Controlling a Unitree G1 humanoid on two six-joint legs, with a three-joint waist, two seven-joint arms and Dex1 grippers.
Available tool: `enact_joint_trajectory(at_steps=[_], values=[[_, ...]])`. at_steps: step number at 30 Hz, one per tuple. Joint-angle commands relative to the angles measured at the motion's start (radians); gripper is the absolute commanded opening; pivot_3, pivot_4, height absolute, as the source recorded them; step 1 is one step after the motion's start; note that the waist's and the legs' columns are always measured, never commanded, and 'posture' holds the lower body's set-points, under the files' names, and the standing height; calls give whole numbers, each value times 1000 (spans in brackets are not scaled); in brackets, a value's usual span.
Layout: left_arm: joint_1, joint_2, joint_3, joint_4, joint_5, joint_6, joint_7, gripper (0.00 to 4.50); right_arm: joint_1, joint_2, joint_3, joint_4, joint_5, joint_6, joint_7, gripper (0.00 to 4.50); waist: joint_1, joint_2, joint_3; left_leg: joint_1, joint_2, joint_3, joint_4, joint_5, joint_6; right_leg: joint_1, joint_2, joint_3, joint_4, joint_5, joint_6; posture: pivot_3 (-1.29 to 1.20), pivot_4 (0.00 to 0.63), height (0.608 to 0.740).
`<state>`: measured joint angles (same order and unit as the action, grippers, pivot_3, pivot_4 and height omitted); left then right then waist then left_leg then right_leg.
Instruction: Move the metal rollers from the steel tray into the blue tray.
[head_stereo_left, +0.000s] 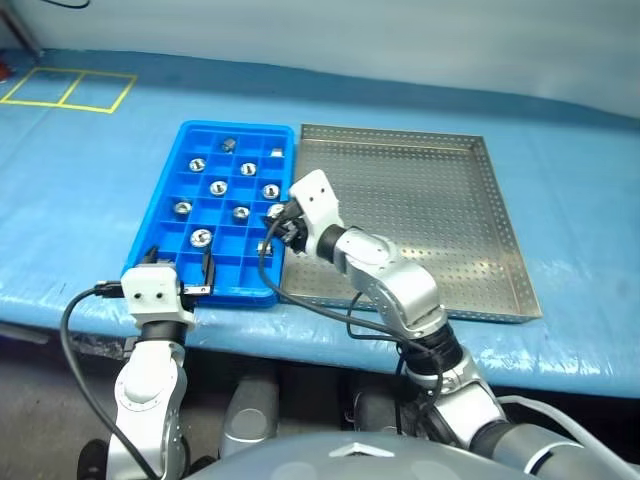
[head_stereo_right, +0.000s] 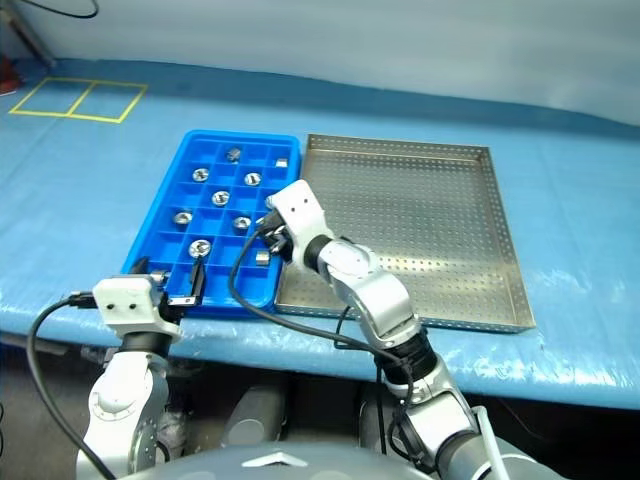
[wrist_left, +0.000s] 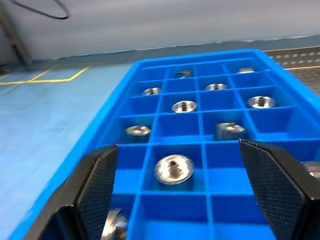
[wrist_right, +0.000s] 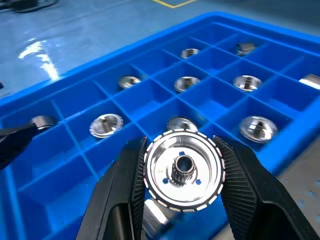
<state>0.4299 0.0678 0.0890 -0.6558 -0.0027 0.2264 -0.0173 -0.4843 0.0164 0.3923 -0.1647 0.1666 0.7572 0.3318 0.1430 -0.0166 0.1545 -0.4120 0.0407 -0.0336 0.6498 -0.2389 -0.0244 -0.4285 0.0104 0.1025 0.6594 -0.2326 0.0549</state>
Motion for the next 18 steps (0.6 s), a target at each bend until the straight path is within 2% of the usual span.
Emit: enact_joint_trajectory(at_steps=[1,11,18], values=[[53,-21,20,-77,13,-46,27,4214,-20,21,44,26,-4,-63,43,1712,29,-1,0,0,0,0,0,0,0,0,0,0,0,-1,-1,570,150,740],[85,-36,1,-83,25,-66,40,4214,33,6,104,118,-32,-101,96,1712,162,-1,0,-1,1,2,0,-1,-1,-3,0,-1,-2,-1,-1,577,150,740],[33,-25,-26,-54,23,-49,23,4214,67,-30,67,84,-42,-78,85,1712,217,-2,-1,-2,2,5,0,-2,-3,-10,0,-1,-2,-1,-1,532,150,740]])
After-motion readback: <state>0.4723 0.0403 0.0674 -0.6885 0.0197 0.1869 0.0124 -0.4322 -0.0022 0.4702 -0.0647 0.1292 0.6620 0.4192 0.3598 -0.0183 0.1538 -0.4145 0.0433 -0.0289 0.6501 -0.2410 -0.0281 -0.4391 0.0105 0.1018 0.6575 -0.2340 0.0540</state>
